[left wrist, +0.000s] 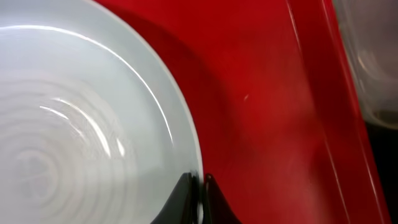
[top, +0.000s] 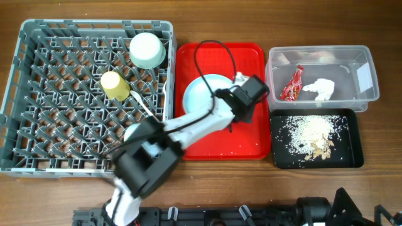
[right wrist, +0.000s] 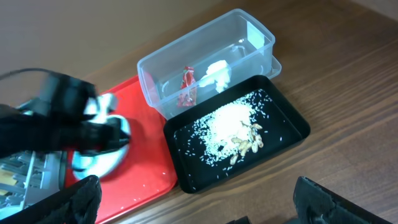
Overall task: Sort waste into correct bins and load items into the dishwasher rack
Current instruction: 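Grasp the white plate rim with the left gripper and lift, then carry the plate with the left gripper and stand it upright in the rack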
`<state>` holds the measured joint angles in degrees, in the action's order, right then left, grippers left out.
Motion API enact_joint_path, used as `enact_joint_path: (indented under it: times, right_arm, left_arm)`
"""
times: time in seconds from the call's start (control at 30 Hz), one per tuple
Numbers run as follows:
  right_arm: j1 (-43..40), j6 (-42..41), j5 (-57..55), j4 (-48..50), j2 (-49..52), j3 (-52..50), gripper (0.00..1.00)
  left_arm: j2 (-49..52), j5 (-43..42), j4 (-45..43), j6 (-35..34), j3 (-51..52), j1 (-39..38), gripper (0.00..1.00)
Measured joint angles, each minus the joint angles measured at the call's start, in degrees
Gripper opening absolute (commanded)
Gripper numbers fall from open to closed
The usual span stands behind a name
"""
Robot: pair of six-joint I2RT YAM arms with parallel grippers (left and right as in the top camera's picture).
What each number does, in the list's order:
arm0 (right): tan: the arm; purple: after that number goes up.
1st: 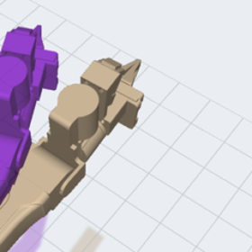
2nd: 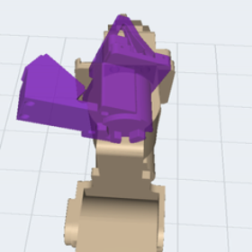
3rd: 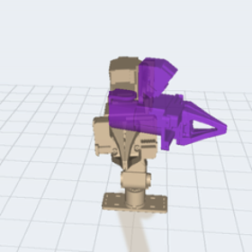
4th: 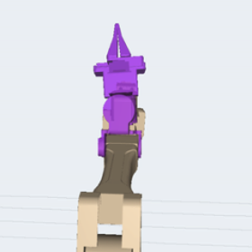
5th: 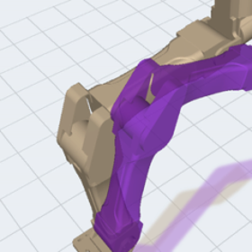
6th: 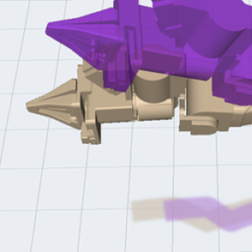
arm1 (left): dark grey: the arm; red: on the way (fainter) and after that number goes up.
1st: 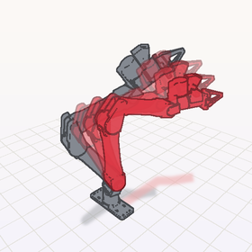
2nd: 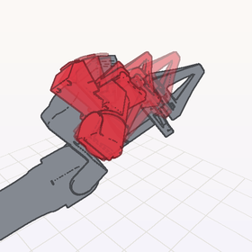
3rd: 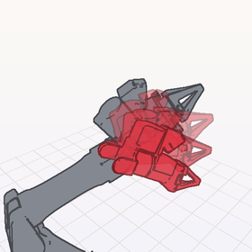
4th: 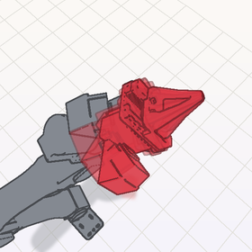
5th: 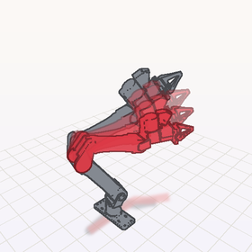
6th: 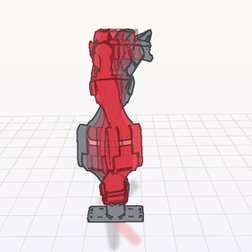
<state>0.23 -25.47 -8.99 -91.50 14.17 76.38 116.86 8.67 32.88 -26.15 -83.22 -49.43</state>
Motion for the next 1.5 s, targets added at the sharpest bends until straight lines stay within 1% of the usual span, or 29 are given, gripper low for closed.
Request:
enact_joint_path:
  times: [0.03,0.13,0.2,0.23,0.3,0.33,0.37,0.4,0.47,0.53,0.63,0.73,0.87,0.97,1.2,1.5]
  right_arm:
    - [0.0,0.0,0.0,0.0,0.0,0.0,1.00]
    - [0.0,0.0,0.0,0.0,0.0,0.0,1.00]
    - [0.0,0.0,0.0,0.0,0.0,0.0,1.00]
    - [0.0,0.0,0.0,0.0,0.0,0.0,1.00]
    - [0.0,0.0,0.0,0.0,0.0,0.0,1.00]
    - [0.0,0.0,0.0,0.0,0.0,0.0,1.00]
    - [0.0,0.0,0.0,0.0,0.0,0.0,1.00]
    - [0.0,0.0,0.0,0.0,0.0,0.0,1.00]
    - [0.0,0.0,0.0,0.0,0.0,0.0,1.00]
    - [0.0,0.0,0.0,0.0,0.0,0.0,1.00]
    - [0.0,0.0,0.0,0.0,0.0,0.0,1.00]
    - [0.0,0.0,0.0,0.0,0.0,0.0,1.00]
    - [0.0,0.0,0.0,0.0,0.0,0.0,1.00]
    - [0.0,0.0,0.0,0.0,0.0,0.0,1.00]
    - [0.0,0.0,0.0,0.0,0.0,0.0,1.00]
    - [0.0,0.0,0.0,0.0,0.0,0.0,1.00]
  left_arm:
    - [-3.4,-0.1,1.5,0.0,0.0,0.9,0.04]
    - [-19.0,-1.5,4.9,0.0,-1.3,5.8,0.04]
    - [-31.7,-5.2,7.2,0.6,-2.9,11.5,0.04]
    - [-35.8,-6.6,7.7,0.7,-3.5,13.9,0.04]
    - [-45.4,-14.6,9.2,1.6,-4.8,24.0,0.04]
    - [-48.4,-19.5,10.5,1.9,-5.0,30.1,0.04]
    - [-49.7,-24.1,11.3,2.6,-5.0,34.6,0.04]
    - [-50.2,-27.6,12.0,3.2,-5.0,37.6,0.04]
    - [-48.5,-41.5,14.6,5.8,-5.0,46.4,0.04]
    - [-44.2,-52.8,16.5,8.5,-5.0,52.9,0.04]
    - [-34.7,-69.6,21.3,13.7,-4.6,59.3,0.04]
    - [-24.9,-78.9,27.7,18.9,-4.2,61.7,0.04]
    - [-17.6,-81.9,33.0,25.5,-3.8,61.5,0.04]
    - [-16.4,-80.0,34.2,27.6,-3.7,61.2,0.04]
    - [-16.4,-72.9,37.9,29.1,-3.7,61.1,0.04]
    - [-16.5,-70.6,37.2,30.0,-3.3,61.1,0.04]
